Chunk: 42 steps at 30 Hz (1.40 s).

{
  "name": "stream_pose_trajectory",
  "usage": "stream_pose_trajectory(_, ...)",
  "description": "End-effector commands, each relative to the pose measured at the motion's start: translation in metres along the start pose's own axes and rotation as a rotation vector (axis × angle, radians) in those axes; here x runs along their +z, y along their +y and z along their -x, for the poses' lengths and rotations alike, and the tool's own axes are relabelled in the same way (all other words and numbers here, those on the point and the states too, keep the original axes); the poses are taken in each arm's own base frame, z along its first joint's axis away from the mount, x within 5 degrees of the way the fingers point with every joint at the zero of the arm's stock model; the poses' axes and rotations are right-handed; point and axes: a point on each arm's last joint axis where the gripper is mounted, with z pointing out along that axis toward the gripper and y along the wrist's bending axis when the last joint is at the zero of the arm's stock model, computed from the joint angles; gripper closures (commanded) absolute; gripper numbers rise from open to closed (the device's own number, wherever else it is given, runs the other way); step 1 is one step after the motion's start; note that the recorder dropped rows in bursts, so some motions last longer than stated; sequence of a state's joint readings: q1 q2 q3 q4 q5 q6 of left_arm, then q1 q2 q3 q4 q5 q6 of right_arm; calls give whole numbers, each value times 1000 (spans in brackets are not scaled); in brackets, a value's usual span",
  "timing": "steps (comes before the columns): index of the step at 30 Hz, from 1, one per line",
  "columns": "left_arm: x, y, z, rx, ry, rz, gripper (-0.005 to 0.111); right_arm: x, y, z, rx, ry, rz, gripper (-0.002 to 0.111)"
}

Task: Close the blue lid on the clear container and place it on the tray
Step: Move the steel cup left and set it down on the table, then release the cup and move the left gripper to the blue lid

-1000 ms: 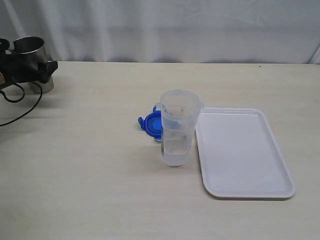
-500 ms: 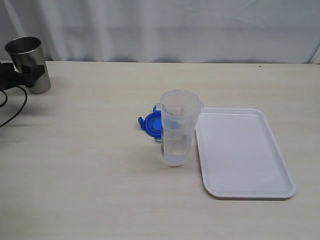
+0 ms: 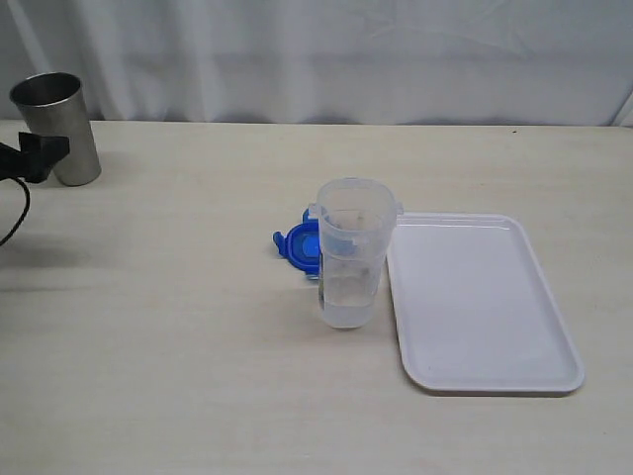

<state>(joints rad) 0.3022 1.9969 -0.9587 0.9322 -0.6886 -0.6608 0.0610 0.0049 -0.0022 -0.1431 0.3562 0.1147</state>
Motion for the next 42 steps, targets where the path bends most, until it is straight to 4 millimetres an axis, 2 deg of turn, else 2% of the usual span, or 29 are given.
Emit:
stream_pose_trajectory(1, -24, -12, 10, 11, -11, 16, 3, 0, 0, 1, 3, -14, 1, 104)
stream_pose_trajectory(4, -41, -17, 16, 24, 5, 55, 4, 0, 0, 1, 3, -14, 1, 104)
stream_pose_trajectory(6, -53, -20, 20, 24, 27, 101, 11, 0, 0, 1, 3, -14, 1, 104)
stream_pose_trajectory(7, -59, -22, 23, 29, 34, 118, 18, 0, 0, 1, 3, -14, 1, 104)
stream_pose_trajectory(9, -71, -31, 29, 72, 28, 112, 40, 0, 0, 1, 3, -14, 1, 104)
stream_pose_trajectory(12, -79, -53, 39, 168, -16, 24, 65, 0, 0, 1, 3, -14, 1, 104)
stream_pose_trajectory(15, -79, -74, 48, 175, -47, -34, 78, 0, 0, 1, 3, -14, 1, 104)
stream_pose_trajectory(18, -74, -95, 49, 82, -45, -102, 84, 0, 0, 1, 3, -14, 1, 104)
stream_pose_trajectory(20, -69, -112, 48, 80, -27, -146, 88, 0, 0, 1, 3, -14, 1, 104)
stream_pose_trajectory(23, -56, -135, 45, 98, 47, -155, 88, 0, 0, 1, 3, -14, 1, 104)
stream_pose_trajectory(27, -35, -152, 38, 14, 180, -81, 87, 0, 0, 1, 3, -14, 1, 104)
stream_pose_trajectory(31, -8, -177, 29, -23, 261, -209, 87, 0, 0, 1, 3, -14, 1, 104)
stream_pose_trajectory(34, 14, -191, 25, -66, 323, -280, 79, 0, 0, 1, 3, -14, 1, 104)
stream_pose_trajectory(37, 36, -203, 18, -11, 389, -300, 69, 0, 0, 1, 3, -14, 1, 104)
stream_pose_trajectory(42, 71, -215, 9, -15, 390, -189, 69, 0, 0, 1, 3, -14, 1, 104)
